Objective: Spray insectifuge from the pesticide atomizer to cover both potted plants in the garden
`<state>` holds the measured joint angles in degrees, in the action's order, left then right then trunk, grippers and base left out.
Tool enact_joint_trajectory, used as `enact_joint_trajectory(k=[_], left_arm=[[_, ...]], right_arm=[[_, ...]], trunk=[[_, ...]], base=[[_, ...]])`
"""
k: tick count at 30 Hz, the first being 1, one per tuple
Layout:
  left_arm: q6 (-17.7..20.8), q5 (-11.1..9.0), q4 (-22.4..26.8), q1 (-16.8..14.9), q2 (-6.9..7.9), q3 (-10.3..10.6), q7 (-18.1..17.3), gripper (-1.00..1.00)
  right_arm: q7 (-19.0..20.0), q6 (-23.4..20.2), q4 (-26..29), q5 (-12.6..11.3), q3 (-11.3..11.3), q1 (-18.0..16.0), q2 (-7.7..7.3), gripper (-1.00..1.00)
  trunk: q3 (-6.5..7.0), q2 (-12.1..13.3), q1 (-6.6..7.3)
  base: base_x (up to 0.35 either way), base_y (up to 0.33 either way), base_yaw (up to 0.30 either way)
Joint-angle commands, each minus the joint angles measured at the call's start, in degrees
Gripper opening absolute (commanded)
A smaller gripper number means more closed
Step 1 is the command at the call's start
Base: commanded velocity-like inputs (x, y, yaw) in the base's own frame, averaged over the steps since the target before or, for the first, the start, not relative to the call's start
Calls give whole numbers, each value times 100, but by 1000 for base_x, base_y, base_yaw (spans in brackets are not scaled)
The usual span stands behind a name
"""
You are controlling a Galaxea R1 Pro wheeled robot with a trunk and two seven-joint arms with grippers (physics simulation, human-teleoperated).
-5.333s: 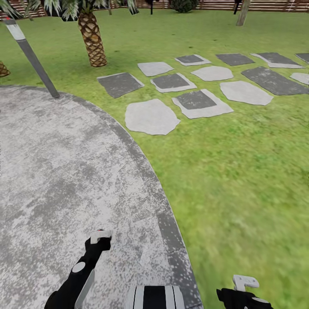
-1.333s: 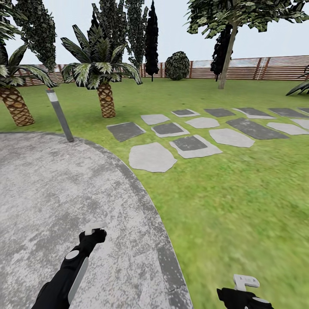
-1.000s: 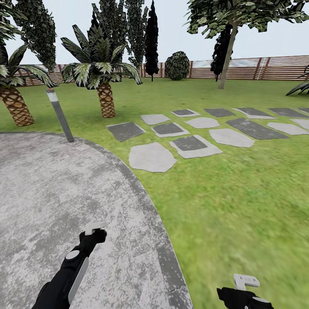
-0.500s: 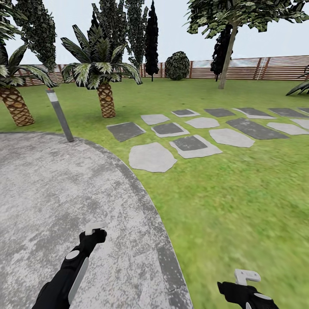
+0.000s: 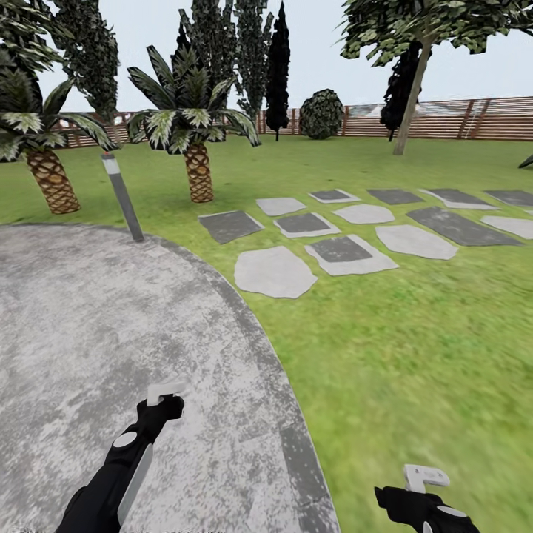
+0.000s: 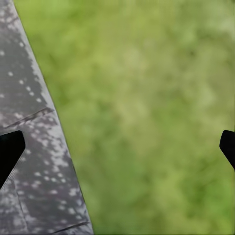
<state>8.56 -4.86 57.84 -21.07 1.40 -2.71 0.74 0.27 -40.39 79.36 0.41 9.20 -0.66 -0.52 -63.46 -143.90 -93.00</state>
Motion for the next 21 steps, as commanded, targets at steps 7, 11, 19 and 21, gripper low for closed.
enact_joint_trajectory(k=[7,11,19,21], left_arm=[[43,-39,14,-3,1,3,14,-100],[66,-34,16,-2,-5,6,20,-100],[344,0,52,-8,5,-22,26,-100],[357,16,133,-10,8,-22,29,-100]], right_arm=[[-1,-29,9,5,-9,1,14,100],[3,-29,9,5,1,1,8,100],[3,-35,10,3,10,-1,0,100],[6,-35,5,3,7,-3,0,100]], trunk=[[41,-2,1],[74,-2,1],[140,-2,1],[157,-2,1]], base=[[0,0,149],[0,0,94],[0,0,78],[0,0,74]])
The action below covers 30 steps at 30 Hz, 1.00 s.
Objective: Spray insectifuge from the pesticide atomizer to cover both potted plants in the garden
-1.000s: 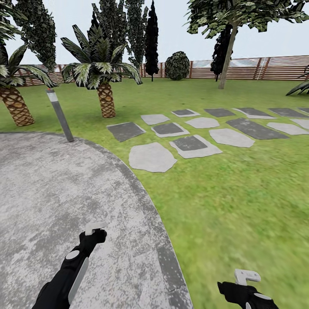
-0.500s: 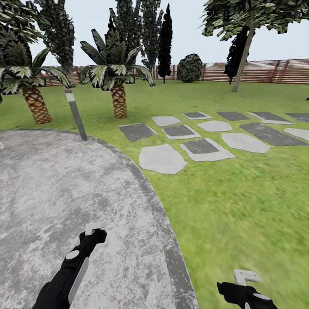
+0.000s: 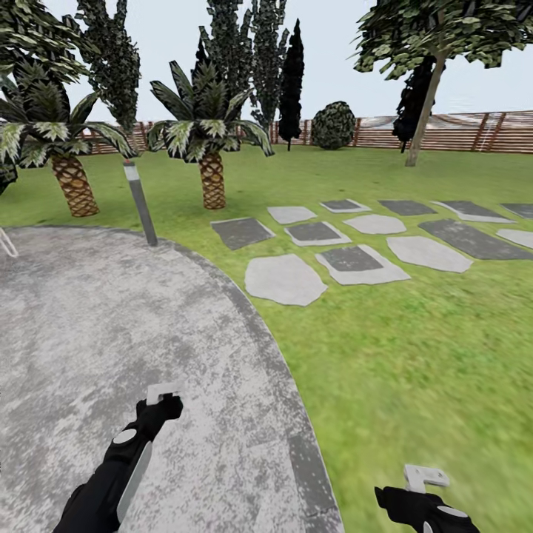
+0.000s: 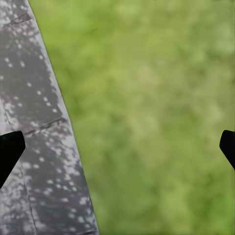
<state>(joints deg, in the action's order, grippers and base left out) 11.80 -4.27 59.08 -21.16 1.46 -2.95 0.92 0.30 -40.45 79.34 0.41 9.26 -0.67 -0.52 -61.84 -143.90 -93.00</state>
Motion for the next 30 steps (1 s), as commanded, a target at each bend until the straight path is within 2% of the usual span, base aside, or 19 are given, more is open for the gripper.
enact_joint_trajectory(k=[1,8,9,12,20,25,30], left_arm=[[36,-42,58,-2,2,3,10,-100],[103,-60,415,1,-26,17,13,-100],[237,-62,626,2,-29,21,10,-100],[575,-51,850,5,-39,36,13,-100],[709,-44,918,5,-41,28,13,-100],[1120,-44,908,33,-28,21,15,-100],[1219,-43,898,78,-8,-33,14,-100]], right_arm=[[4,-27,5,3,-1,-3,-1,100],[5,-28,-11,3,-1,1,-8,100],[5,-26,-14,3,-2,2,-9,100],[5,-30,-7,3,-3,3,-5,100],[5,-27,-2,7,-6,2,-4,100],[5,-25,-5,9,-19,5,-3,100],[-1,-27,-22,12,-22,3,-1,100]], trunk=[[3,-2,1],[64,-2,1],[73,-2,1],[98,-2,1],[113,-2,1],[113,-2,1],[113,-2,1]], base=[[0,0,66],[0,0,13],[0,0,0],[0,0,0],[0,0,15],[0,0,205],[0,0,250]])
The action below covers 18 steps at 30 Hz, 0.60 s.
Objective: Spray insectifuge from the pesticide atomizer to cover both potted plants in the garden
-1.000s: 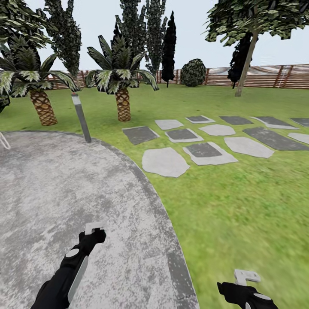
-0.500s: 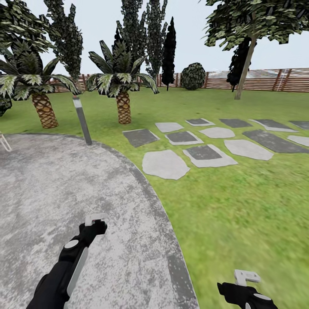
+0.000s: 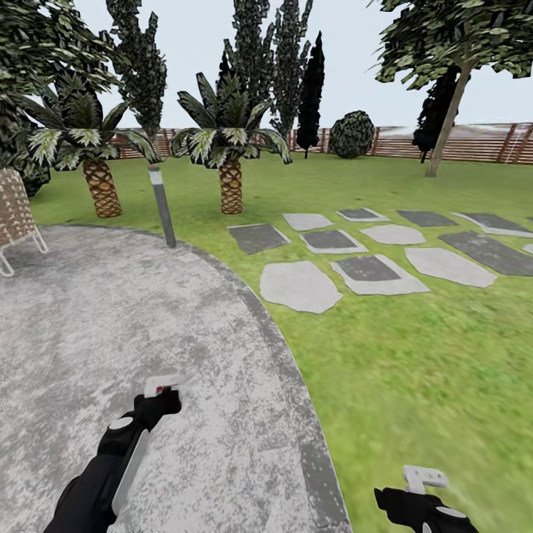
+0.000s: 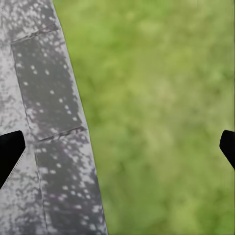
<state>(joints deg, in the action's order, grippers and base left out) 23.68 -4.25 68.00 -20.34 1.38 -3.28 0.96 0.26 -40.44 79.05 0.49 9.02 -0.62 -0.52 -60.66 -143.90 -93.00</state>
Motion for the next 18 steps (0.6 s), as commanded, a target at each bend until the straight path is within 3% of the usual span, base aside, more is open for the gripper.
enact_joint_trajectory(k=[1,6,18], left_arm=[[34,-44,8,-1,1,-36,12,-100],[39,-41,12,4,2,-159,14,-100],[40,-41,12,4,3,-169,18,-100]], right_arm=[[2,-29,7,4,-1,0,-1,100],[0,-29,6,4,-6,-1,-1,100],[0,-28,6,4,0,-2,-1,100]], trunk=[[-5,-2,1],[-5,-2,1],[-5,-2,1]], base=[[0,0,255],[0,0,256],[0,0,259]])
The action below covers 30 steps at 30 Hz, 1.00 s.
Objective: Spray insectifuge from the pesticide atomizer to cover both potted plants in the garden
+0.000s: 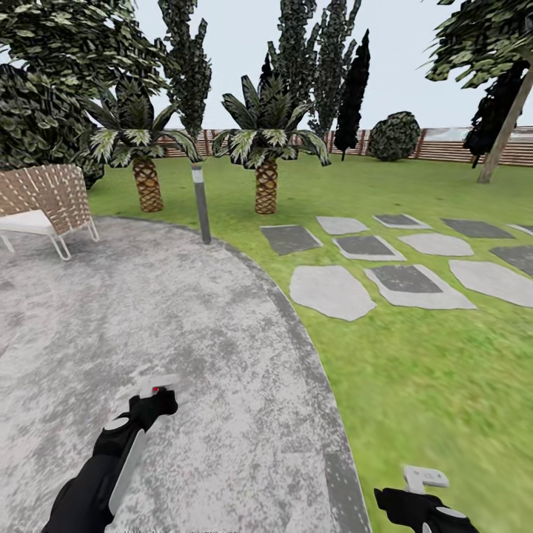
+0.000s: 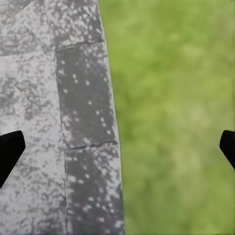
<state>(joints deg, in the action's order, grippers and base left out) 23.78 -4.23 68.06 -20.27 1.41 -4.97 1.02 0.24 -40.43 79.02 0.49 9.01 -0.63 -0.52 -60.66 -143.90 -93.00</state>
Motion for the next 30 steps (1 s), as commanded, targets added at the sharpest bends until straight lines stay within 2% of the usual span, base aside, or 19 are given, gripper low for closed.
enact_joint_trajectory(k=[1,30], left_arm=[[31,-43,6,-3,0,1,12,-100],[39,-43,5,-3,0,5,6,-100]], right_arm=[[3,-28,8,4,1,-2,-1,100],[3,-27,8,4,4,1,-1,100]], trunk=[[-5,-2,1],[-5,-2,1]], base=[[0,0,260],[0,0,260]])
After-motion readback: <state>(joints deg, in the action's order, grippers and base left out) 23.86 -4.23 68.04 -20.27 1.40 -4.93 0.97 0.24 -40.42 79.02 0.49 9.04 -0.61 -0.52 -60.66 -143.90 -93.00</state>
